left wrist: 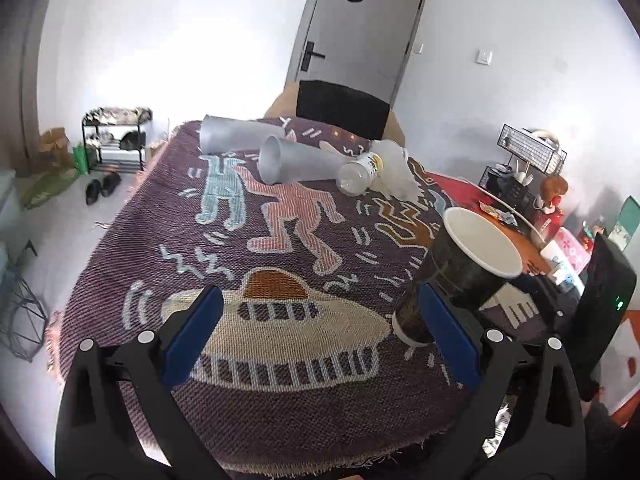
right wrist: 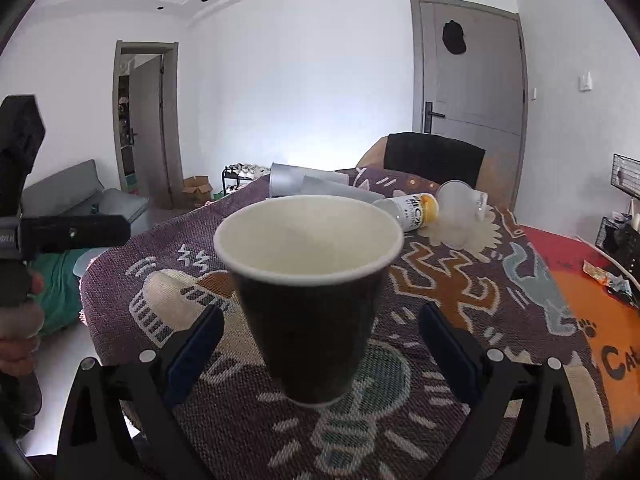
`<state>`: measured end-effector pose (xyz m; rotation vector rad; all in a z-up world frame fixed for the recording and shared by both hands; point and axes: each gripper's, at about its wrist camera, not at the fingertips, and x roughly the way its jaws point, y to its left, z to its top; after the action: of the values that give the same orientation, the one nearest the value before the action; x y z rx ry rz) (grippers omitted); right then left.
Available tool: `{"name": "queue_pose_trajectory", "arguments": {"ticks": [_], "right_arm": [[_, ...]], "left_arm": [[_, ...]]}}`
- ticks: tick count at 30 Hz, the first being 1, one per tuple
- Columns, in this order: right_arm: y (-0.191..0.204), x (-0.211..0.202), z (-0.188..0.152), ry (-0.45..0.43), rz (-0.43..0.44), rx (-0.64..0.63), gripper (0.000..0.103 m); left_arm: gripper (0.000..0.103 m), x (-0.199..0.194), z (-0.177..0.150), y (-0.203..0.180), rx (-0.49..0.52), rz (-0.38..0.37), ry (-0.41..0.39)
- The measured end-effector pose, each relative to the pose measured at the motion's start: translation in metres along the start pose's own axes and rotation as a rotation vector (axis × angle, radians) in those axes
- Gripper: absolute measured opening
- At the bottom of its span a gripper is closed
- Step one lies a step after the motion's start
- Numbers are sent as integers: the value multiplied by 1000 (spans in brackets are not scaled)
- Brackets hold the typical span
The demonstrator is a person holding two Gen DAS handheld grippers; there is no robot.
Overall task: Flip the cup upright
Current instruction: 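Lower the upright cup onto the blanket and open the right gripper, then pull the right gripper back from the standing cup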
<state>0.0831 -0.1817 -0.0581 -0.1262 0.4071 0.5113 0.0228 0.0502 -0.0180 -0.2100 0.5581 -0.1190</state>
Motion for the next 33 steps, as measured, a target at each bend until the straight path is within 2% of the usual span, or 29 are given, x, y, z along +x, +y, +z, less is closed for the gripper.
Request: {"name": "queue_pose_trajectory", "arguments": {"ticks": [5, 10, 14, 17, 21, 23, 25, 33], "right_arm": [[-4, -21, -2, 0, -47, 3, 95], [-6, -50, 0, 6, -47, -8, 95], [-5, -75, -1, -3, -56, -18, 95], [-10, -95, -1, -15, -50, 23, 95], [-20, -113, -3, -18, -58, 78, 95], [-26, -120, -4, -11, -50, 109, 95], [-31, -127, -5, -19, -42, 139, 95], [-38, -145, -7, -53, -25, 160, 95]], "left_arm": [[97, -19, -11, -15, 6, 52, -55], [97, -40, -16, -30, 13, 87, -107], [97, -53, -19, -46, 46, 81, -141], [97, -60, -21, -58, 67, 48, -143], [97, -70, -21, -71, 78, 69, -176], [97, -73, -23, -78, 102, 81, -188], [97, -78, -25, -84, 123, 53, -205], [97, -96, -38, -92, 165, 24, -260]]}}
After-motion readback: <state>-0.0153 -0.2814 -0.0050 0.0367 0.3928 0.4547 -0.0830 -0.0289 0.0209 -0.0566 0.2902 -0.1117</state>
